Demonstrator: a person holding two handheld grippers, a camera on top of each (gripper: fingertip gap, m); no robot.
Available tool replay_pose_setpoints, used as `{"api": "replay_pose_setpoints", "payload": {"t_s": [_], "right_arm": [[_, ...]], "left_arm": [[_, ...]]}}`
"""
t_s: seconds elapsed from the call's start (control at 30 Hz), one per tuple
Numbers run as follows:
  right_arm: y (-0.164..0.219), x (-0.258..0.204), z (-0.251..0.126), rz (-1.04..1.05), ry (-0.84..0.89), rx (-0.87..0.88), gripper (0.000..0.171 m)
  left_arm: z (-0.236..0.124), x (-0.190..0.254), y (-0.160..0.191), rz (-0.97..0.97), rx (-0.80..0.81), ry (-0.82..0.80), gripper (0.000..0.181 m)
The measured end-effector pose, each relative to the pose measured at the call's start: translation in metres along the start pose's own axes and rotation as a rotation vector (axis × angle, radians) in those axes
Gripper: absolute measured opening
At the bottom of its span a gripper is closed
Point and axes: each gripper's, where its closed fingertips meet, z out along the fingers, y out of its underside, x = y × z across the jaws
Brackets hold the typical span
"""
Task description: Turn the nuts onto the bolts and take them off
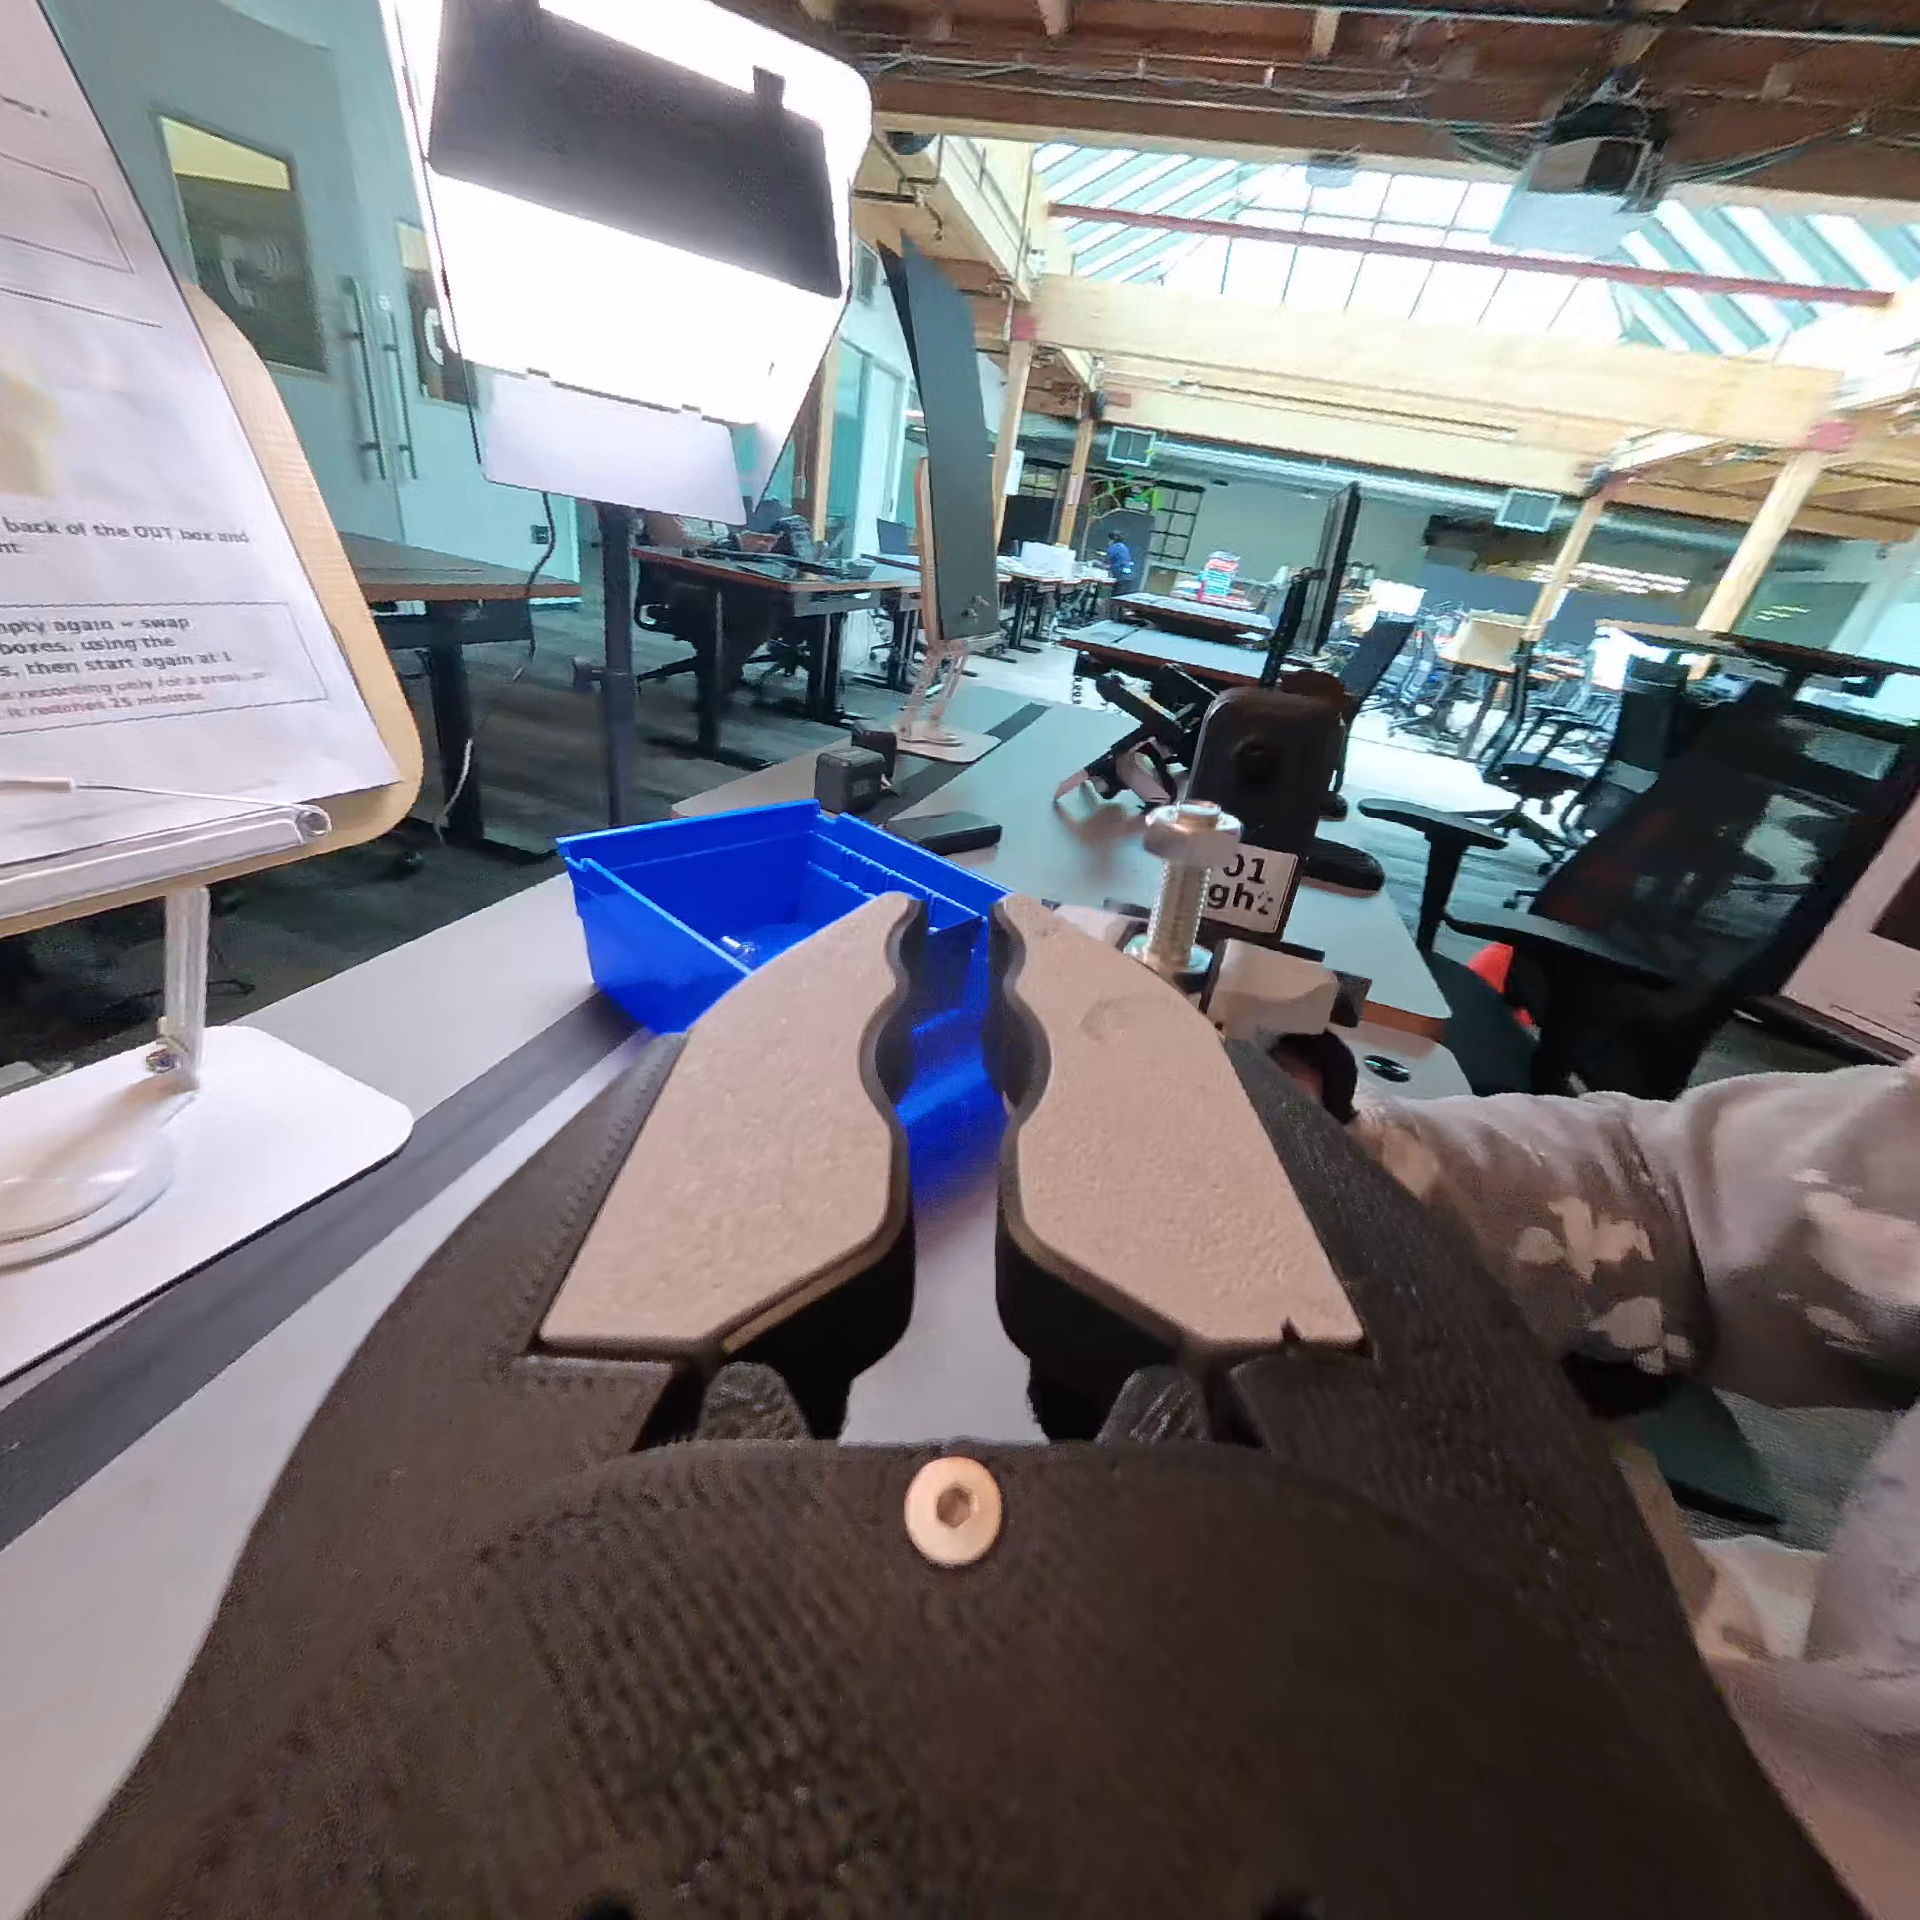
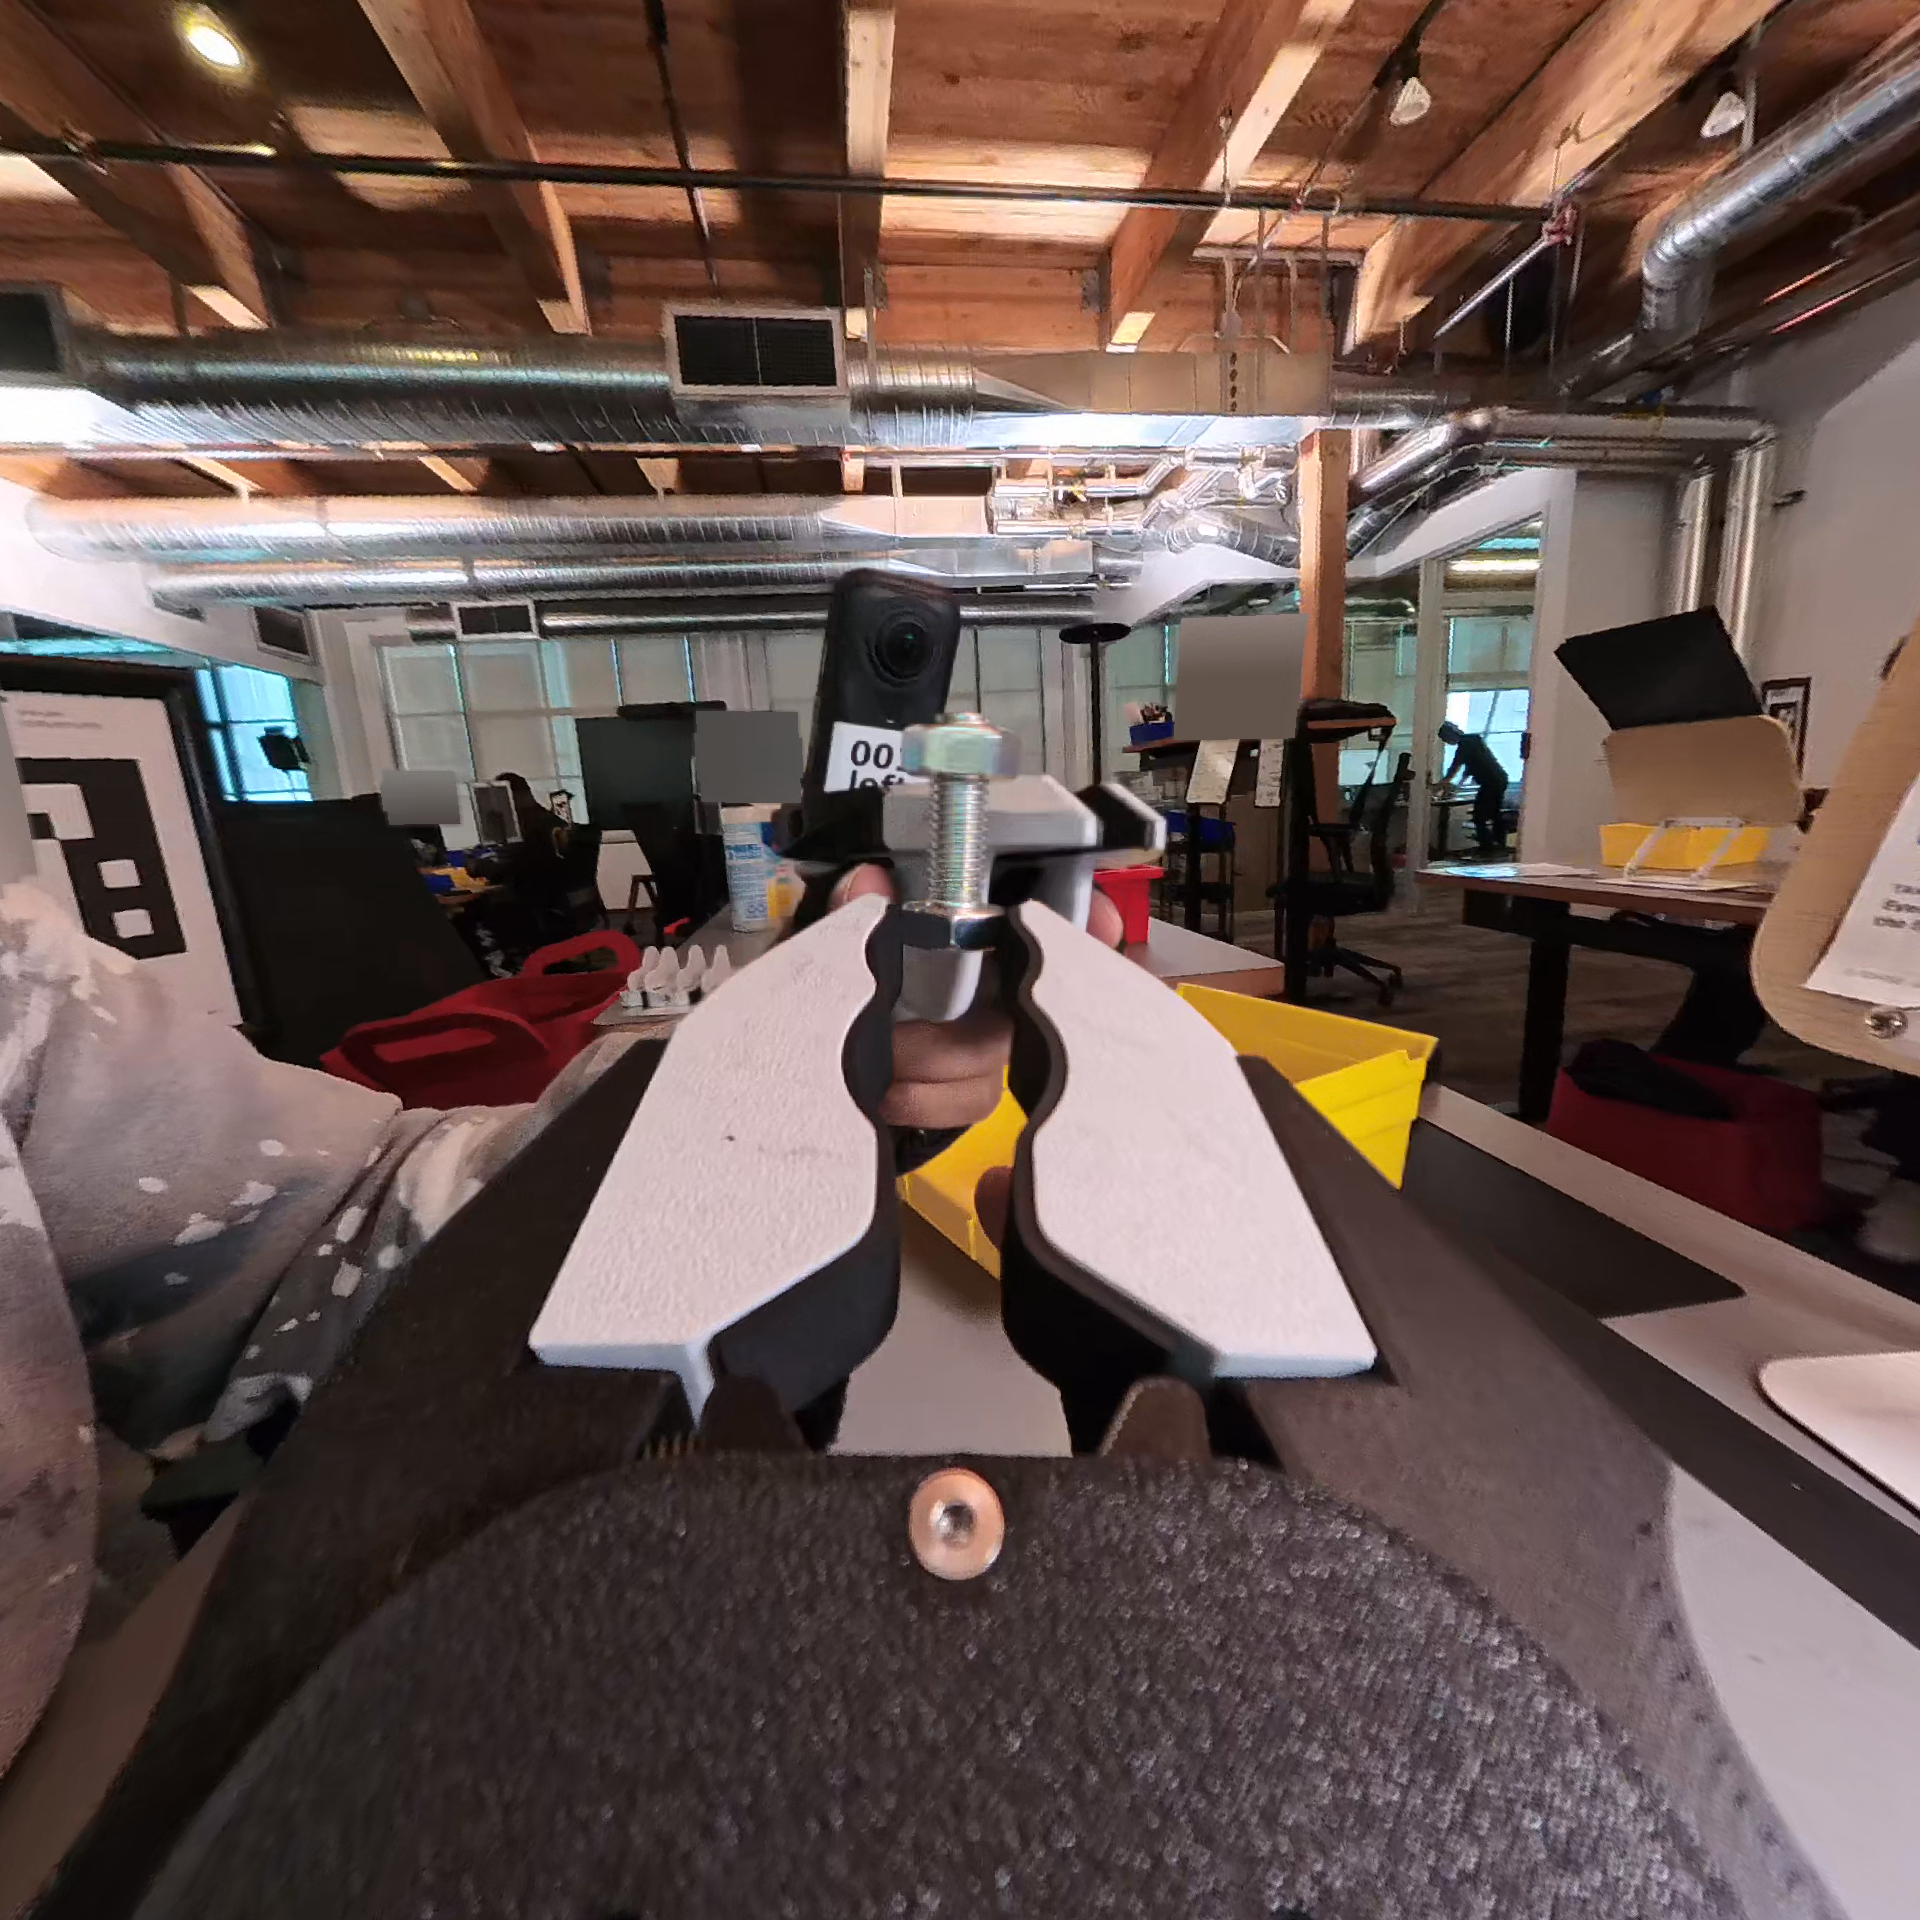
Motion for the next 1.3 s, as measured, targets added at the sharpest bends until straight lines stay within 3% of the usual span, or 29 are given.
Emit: {"api": "replay_pose_setpoints", "payload": {"t_s": [0.23, 0.4, 0.43, 0.5, 0.73, 0.9, 0.97, 1.0, 1.3], "right_arm": [[0.007, 0.009, 0.0, -0.004, 0.053, -0.034, 0.018], [0.008, 0.004, 0.002, -0.004, 0.034, -0.03, 0.018], [0.004, 0.003, 0.0, 0.003, 0.018, -0.01, 0.018], [-0.002, 0.001, -0.001, 0.012, 0.004, 0.017, 0.018], [0.005, 0.008, -0.001, 0.01, 0.043, -0.012, 0.018], [0.005, 0.003, 0.001, 0.016, 0.019, -0.002, 0.018], [-0.002, 0.001, -0.002, 0.04, -0.007, 0.043, 0.018], [-0.005, 0.001, -0.003, 0.048, -0.016, 0.056, 0.018], [-0.001, 0.008, -0.002, 0.033, 0.034, 0.029, 0.018]], "left_arm": [[0.004, 0.033, -0.006, -0.016, 0.018, 0.16, 0.032], [0.006, 0.026, -0.001, -0.036, -0.004, 0.136, 0.029], [0.005, 0.015, -0.001, -0.047, -0.005, 0.075, 0.015], [0.001, 0.004, 0.001, -0.003, -0.013, 0.016, 0.014], [0.006, 0.035, -0.002, -0.008, 0.0, 0.162, 0.031], [0.008, 0.031, 0.003, -0.021, -0.033, 0.144, 0.032], [0.005, 0.015, 0.001, -0.01, -0.029, 0.05, 0.015], [0.003, 0.011, 0.002, 0.023, -0.033, 0.024, 0.015], [0.005, 0.036, -0.007, 0.003, 0.017, 0.149, 0.027]]}}
